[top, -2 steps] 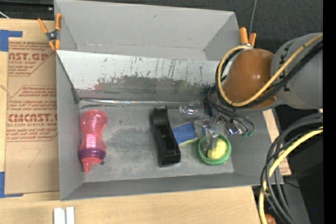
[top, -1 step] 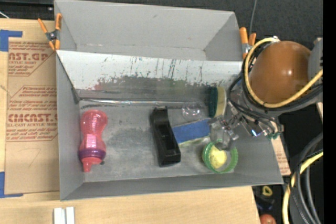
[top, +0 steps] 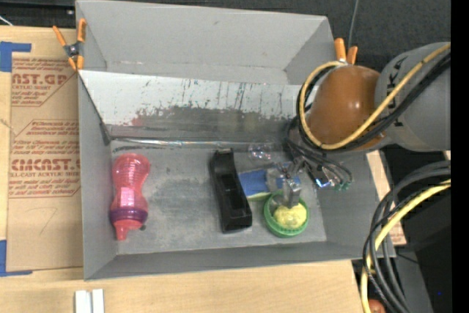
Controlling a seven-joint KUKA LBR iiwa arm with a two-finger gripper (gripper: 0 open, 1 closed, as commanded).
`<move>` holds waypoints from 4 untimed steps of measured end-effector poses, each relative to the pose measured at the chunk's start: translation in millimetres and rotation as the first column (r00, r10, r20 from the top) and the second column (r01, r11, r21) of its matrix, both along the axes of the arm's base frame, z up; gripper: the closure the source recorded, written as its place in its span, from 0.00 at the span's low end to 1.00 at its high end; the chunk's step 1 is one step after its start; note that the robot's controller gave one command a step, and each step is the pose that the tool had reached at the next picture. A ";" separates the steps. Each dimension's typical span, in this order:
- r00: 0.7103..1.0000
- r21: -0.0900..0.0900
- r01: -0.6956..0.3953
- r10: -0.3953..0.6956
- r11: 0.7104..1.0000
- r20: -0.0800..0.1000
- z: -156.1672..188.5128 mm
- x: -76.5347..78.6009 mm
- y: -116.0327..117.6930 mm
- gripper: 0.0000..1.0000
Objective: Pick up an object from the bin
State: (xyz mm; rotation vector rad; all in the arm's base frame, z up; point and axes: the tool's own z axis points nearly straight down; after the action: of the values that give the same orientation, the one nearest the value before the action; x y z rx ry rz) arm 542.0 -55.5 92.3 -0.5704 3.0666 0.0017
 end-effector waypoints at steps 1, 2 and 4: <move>1.000 -0.003 -0.028 0.028 1.000 0.008 2.5 -3.1 1.4 1.00; 0.986 -0.025 -0.169 0.169 0.985 0.009 -6.1 5.6 31.5 1.00; 0.989 -0.014 -0.144 0.145 0.989 0.037 -11.9 4.5 42.9 1.00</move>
Offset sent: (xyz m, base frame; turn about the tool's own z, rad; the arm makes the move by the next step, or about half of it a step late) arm 0.0005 0.0482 -0.0223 -0.1562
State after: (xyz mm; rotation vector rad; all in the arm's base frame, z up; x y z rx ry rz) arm 546.5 -12.7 80.4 -0.7827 2.9835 -0.0240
